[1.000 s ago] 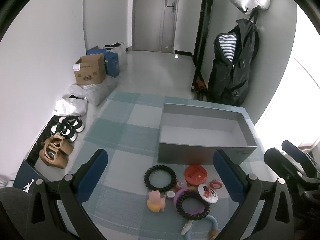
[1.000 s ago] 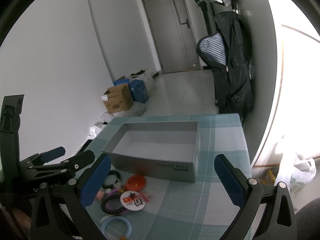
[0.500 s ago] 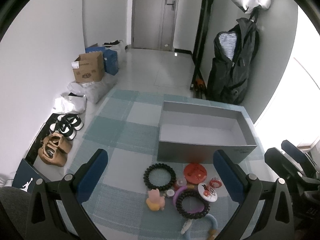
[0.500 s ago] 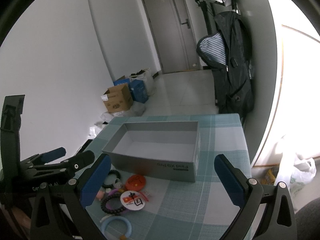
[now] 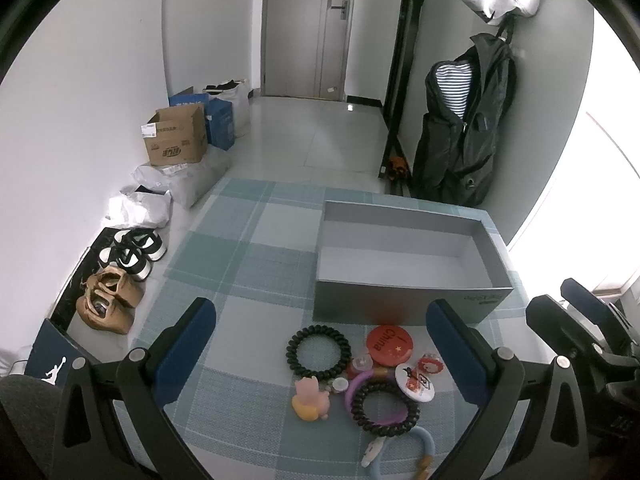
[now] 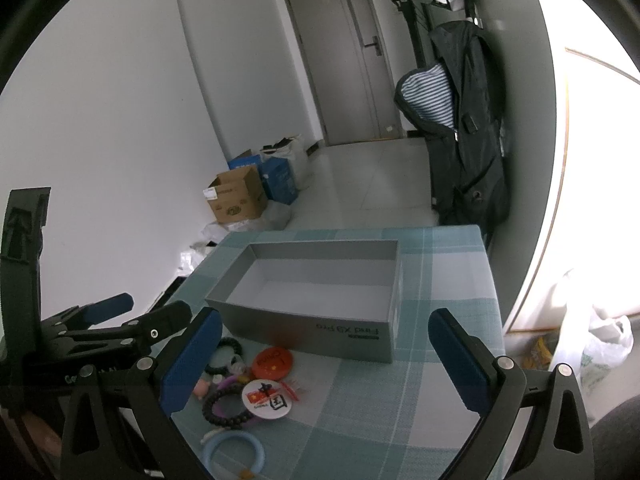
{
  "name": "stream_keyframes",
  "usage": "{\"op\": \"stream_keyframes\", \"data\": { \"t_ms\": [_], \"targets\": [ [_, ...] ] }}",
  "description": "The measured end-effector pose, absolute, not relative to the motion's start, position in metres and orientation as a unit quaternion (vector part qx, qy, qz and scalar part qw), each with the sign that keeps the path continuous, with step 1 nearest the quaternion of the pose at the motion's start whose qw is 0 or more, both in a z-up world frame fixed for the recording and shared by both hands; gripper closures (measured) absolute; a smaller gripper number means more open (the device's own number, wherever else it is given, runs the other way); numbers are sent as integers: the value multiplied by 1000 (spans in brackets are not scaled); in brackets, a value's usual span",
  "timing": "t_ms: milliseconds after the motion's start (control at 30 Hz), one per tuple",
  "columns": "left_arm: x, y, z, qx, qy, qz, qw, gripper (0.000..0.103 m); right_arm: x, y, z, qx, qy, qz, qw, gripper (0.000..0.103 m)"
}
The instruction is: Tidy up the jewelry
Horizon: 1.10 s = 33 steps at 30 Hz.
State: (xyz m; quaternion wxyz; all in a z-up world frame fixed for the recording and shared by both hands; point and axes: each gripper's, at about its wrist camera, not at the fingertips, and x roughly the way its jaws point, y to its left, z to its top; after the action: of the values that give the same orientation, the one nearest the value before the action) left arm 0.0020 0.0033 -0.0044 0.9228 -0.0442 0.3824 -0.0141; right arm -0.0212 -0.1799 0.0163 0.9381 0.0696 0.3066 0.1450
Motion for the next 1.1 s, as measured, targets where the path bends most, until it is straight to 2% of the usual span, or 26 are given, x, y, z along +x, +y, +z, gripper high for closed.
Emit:
{"op": "stream_keyframes", "data": {
  "t_ms": [700,1100],
  "targets": [
    [7,9,-11,-48,393,-17,918,1,-21,-179,13,69,313,158,934,0],
    [13,35,-19,-90,428,-22,899,1,-15,-159,-7,67,369,213,902,0]
  ]
}}
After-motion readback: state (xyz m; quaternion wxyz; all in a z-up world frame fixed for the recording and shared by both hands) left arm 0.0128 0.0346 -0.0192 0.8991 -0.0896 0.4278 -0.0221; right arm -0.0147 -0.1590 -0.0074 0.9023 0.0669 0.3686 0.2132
